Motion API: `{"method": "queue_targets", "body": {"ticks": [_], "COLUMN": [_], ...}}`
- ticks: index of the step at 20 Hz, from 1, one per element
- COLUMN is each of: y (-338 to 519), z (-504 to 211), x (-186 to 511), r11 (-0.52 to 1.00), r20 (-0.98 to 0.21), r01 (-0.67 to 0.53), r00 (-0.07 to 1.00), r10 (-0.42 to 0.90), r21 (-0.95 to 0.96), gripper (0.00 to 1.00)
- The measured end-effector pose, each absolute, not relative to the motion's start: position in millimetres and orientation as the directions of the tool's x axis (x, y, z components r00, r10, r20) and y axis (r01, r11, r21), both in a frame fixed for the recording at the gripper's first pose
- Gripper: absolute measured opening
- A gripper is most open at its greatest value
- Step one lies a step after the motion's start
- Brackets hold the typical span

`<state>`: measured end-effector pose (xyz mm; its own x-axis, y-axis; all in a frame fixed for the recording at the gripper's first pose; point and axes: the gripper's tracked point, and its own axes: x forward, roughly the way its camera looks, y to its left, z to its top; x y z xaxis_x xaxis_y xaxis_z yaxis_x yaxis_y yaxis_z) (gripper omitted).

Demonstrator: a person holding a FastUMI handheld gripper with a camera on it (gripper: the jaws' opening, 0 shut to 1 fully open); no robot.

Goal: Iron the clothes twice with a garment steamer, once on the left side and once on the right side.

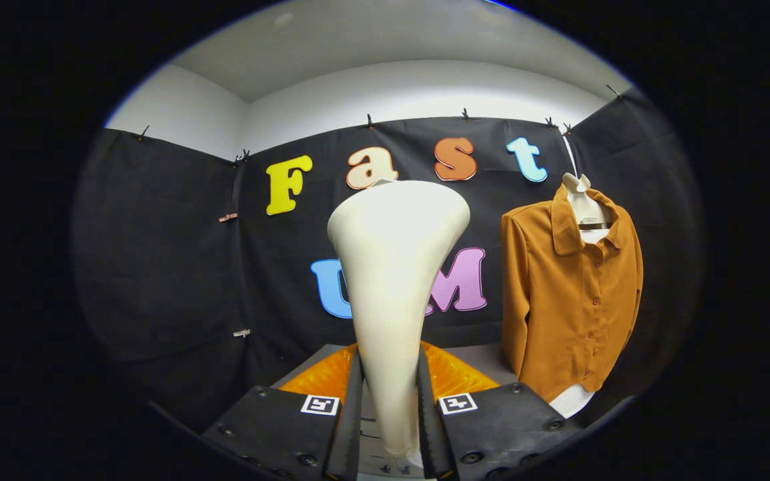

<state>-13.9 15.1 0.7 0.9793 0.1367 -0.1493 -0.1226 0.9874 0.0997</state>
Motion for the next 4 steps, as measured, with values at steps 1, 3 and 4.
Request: {"method": "queue_targets", "body": {"ticks": [1,3,4], "y": [13.6,14.0,14.1], "z": [0.6,0.1,0.3], "x": [-13.2,-14.0,-14.4], "r11": [0.988,0.988,0.988], "r20": [-0.150,-0.151,-0.150], "r01": [-0.118,-0.116,-0.119], "r00": [0.980,0.980,0.980], "r10": [0.132,0.130,0.132], "r21": [0.100,0.097,0.094], "gripper": [0.39,0.39,0.39]}}
